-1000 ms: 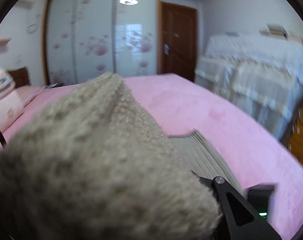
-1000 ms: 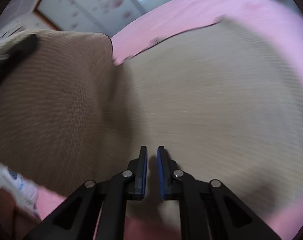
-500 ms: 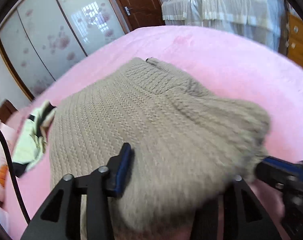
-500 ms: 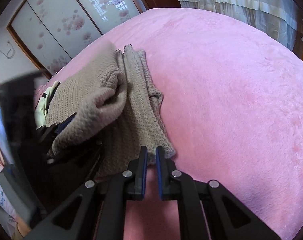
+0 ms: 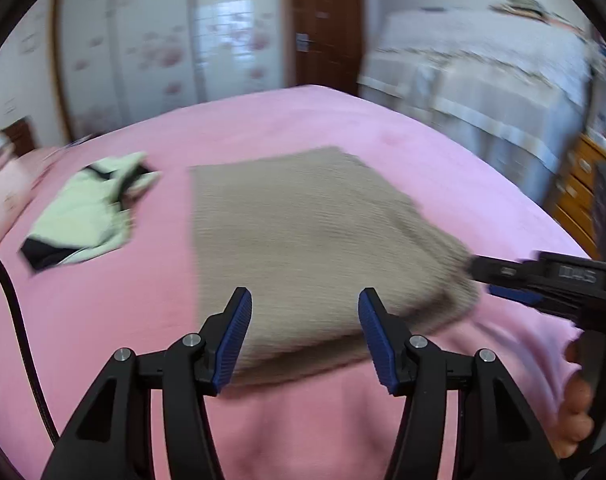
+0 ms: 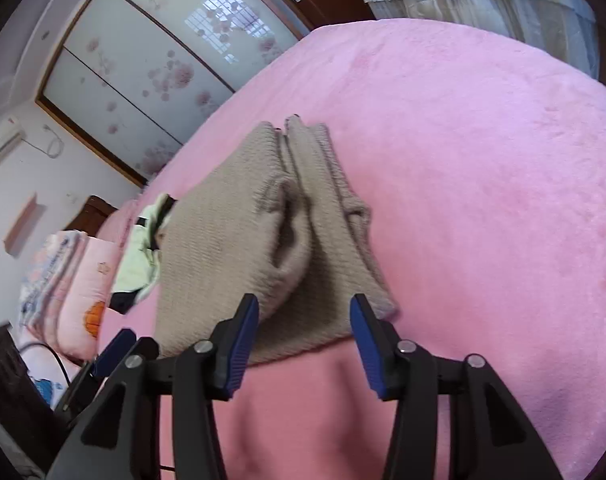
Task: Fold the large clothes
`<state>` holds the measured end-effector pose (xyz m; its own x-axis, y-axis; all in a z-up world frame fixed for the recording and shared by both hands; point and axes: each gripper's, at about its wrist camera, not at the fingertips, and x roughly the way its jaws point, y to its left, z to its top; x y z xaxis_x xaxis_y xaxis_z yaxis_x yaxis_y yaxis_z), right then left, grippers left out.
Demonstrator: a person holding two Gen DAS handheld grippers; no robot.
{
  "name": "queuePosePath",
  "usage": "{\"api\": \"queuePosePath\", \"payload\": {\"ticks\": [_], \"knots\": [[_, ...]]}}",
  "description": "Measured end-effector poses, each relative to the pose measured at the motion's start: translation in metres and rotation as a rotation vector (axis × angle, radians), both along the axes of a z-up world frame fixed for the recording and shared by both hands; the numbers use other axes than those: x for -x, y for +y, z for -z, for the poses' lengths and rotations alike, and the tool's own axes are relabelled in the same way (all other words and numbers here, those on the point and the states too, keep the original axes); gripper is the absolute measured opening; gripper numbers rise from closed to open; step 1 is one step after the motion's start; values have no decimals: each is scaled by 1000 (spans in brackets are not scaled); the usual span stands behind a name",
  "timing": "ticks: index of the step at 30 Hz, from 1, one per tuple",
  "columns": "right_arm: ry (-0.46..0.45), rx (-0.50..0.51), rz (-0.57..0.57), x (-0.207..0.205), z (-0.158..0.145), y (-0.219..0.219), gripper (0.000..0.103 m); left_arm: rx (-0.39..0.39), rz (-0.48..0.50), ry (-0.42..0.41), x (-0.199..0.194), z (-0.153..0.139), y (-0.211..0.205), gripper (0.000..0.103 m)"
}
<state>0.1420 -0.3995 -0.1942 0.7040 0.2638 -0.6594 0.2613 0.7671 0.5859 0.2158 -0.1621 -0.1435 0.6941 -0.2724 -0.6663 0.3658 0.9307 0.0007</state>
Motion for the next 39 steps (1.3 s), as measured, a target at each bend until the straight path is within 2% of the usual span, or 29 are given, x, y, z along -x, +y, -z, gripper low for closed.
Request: {"api": "queuePosePath", "payload": {"ticks": [3, 5, 10, 11, 12, 13, 14, 16, 19, 21, 22, 25, 27, 29, 32, 34, 39], "knots": [[28, -31, -39, -19, 4, 2, 57, 31, -94, 65, -25, 9, 25, 56], [44, -61, -52, -29, 8, 1, 57, 98, -143, 138, -44, 21, 44, 56], [102, -185, -98, -76, 29, -9, 56, 233, -163, 284, -74, 52, 68, 56], [122, -221, -121, -86, 35, -10, 53, 257, -162, 302, -78, 57, 70, 56], [129, -226, -130, -91, 36, -11, 22, 274, -158, 314, -82, 60, 70, 56], [128, -221, -146, -95, 34, -7, 14, 285, -157, 331, -87, 65, 72, 56], [120, -199, -144, -95, 29, -7, 15, 292, -154, 339, -89, 67, 71, 56], [41, -96, -136, -84, 2, -1, 14, 314, -143, 338, -90, 66, 68, 56], [-60, 58, -119, -57, -30, 12, 13, 291, -115, 305, -87, 63, 58, 56], [-55, 160, -85, -40, -32, 20, 13, 264, -95, 291, -83, 62, 51, 56], [-31, 189, -60, -31, -21, 21, 13, 248, -87, 292, -82, 65, 47, 56], [76, 159, -43, -34, 19, 14, 13, 214, -85, 308, -79, 75, 40, 56], [96, 110, -23, -39, 38, 7, 13, 219, -87, 330, -77, 81, 41, 56], [84, 119, -12, -42, 34, 8, 13, 231, -93, 336, -75, 81, 43, 56], [17, 247, -24, -45, 10, 22, 13, 231, -93, 327, -73, 77, 44, 56], [-5, 276, -20, -49, 3, 24, 13, 231, -86, 323, -72, 77, 42, 56], [87, 248, -28, -61, 31, 8, 14, 207, -87, 327, -74, 81, 32, 57]]}}
